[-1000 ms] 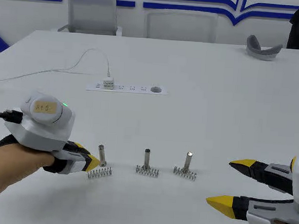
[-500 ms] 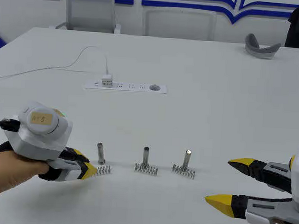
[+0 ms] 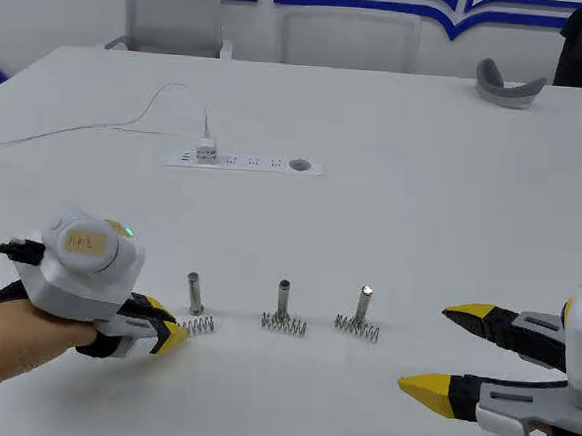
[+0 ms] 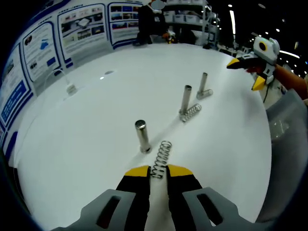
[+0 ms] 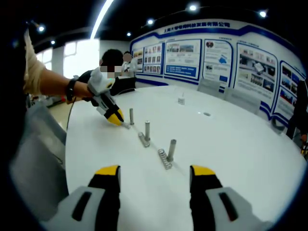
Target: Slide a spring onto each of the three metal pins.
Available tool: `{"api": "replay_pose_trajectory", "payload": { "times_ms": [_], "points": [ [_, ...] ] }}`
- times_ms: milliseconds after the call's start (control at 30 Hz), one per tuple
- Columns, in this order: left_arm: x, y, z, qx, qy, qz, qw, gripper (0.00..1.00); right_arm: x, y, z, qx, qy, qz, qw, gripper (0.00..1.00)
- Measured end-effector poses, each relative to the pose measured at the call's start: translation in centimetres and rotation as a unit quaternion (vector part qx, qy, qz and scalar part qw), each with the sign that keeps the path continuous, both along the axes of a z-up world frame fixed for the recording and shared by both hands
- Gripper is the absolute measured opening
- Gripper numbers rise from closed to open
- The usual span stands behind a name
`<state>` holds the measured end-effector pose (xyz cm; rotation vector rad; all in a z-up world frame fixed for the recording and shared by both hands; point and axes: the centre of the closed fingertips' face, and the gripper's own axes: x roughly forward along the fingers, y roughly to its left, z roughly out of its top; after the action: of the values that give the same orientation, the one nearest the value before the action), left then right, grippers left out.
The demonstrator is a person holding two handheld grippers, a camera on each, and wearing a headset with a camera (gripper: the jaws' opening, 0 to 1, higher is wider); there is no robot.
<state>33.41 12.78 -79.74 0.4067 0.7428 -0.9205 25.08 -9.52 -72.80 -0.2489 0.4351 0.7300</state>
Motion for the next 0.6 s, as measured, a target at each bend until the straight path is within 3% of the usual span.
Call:
{"api": "replay_pose_trajectory", "payload": {
  "times_ms": [333,600],
  "points": [
    [-0.43,-0.09,-0.51,0.022,-0.012,-0.018,0.9995,0.11,0.00,0.14,-0.03,0.002,0.000,0.001,1.0000,0.59],
    [-0.60,-0.25,-0.20,0.018,-0.013,-0.021,0.9995,0.10,0.04,0.26,0.35,0.004,-0.004,0.003,1.0000,0.59]
  ]
}}
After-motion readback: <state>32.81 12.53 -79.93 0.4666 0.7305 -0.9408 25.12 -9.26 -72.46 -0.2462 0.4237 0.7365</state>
